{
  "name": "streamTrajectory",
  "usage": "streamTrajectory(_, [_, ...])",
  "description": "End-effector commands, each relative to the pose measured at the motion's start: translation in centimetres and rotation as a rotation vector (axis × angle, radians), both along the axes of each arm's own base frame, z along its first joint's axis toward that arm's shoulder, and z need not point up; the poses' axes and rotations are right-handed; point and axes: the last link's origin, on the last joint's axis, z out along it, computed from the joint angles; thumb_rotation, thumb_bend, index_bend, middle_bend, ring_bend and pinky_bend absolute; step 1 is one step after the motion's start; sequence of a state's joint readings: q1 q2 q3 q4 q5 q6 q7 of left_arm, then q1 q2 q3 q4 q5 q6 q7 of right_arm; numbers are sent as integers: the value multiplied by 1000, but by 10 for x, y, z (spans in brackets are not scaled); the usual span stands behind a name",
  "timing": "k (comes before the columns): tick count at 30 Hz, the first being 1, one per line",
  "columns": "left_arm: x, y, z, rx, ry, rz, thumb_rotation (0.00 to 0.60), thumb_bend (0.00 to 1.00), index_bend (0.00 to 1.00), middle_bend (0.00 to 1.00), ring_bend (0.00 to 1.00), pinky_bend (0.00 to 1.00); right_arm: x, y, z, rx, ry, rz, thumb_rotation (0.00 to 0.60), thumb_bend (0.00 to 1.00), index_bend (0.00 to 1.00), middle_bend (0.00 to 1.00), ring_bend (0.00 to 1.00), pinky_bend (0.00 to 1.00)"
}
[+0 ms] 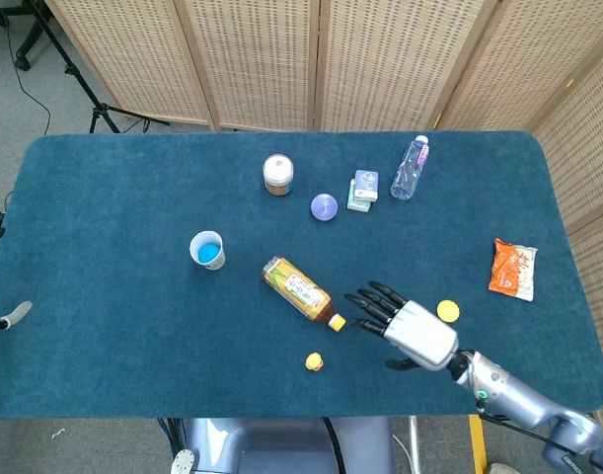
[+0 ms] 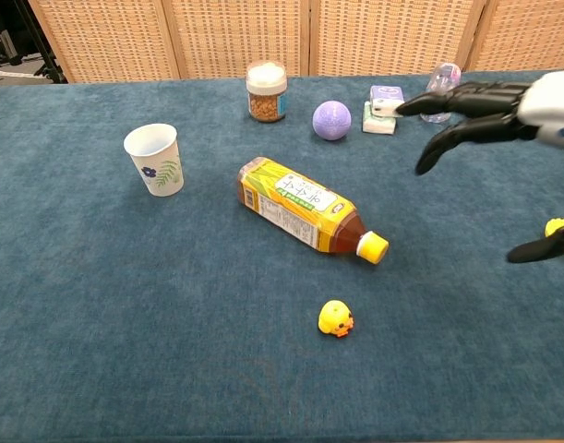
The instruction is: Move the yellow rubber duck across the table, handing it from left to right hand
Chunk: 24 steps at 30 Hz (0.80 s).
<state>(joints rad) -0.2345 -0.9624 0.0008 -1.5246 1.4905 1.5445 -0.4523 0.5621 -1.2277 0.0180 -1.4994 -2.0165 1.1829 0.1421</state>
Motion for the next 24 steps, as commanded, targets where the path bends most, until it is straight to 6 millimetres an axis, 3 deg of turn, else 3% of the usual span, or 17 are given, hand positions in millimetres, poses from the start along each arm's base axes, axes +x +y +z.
streamTrajectory(1, [0, 0, 0, 3, -1, -2, 600, 203, 19, 0, 0, 0, 30, 5, -24, -2, 24, 94, 600, 1, 268, 0, 0, 0])
streamTrajectory(11, [1, -1, -3, -16, 5, -10, 600, 203, 18, 0, 0, 0, 63, 7, -68, 1, 119, 230, 600, 65, 296, 0, 0, 0])
streamTrajectory(24, [0, 0, -2, -23, 2, -11, 600, 204, 19, 0, 0, 0, 69, 3, -106, 35, 187, 228, 600, 153, 323, 0, 0, 0])
